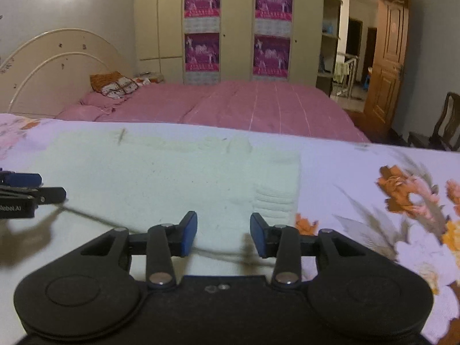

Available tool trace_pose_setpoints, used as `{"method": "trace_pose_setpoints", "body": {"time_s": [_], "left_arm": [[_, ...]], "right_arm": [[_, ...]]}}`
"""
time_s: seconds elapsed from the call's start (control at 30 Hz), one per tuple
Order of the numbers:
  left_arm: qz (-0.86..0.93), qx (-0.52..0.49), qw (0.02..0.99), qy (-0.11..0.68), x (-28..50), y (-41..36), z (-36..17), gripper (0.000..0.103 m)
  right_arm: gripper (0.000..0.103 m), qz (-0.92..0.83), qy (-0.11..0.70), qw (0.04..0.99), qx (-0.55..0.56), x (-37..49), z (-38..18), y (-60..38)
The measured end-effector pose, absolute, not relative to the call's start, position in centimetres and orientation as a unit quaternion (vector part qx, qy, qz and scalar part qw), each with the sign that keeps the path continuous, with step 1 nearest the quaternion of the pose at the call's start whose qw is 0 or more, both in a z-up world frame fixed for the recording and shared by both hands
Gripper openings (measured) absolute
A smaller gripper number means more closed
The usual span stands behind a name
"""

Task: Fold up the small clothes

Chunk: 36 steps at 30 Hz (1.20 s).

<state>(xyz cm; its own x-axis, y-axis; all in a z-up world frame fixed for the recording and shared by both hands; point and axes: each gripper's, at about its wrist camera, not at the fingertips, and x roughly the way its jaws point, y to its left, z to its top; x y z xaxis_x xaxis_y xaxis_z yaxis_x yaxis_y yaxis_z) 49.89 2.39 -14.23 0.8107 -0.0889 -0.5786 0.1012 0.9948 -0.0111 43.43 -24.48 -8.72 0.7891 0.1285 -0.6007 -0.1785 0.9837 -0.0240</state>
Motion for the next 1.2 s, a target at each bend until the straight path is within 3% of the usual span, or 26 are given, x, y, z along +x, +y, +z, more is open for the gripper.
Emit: {"method": "trace_pose_setpoints", "body": {"time_s": [0.47,0.77,1.2], "left_arm": [[-0.04,-0.033,0.932,0.36,29.4,10.4,-15.8,0.067],[-0.057,-0.085,0.916,0.387,21.8,13.3,-15.8,0.067],[-0.153,-0.359,0.825,0.408,19.2,19.5,-19.4,0.061]], "right_arm": [[0.039,0.08,0.358,0.928,0.065,27.1,-7.9,-31.2],[0.04,0.069,0.403,0.896,0.172,17.6,-9.3,-33.8],[0.039,0.126,0.429,0.825,0.346,12.4,-12.4,-36.1]]}}
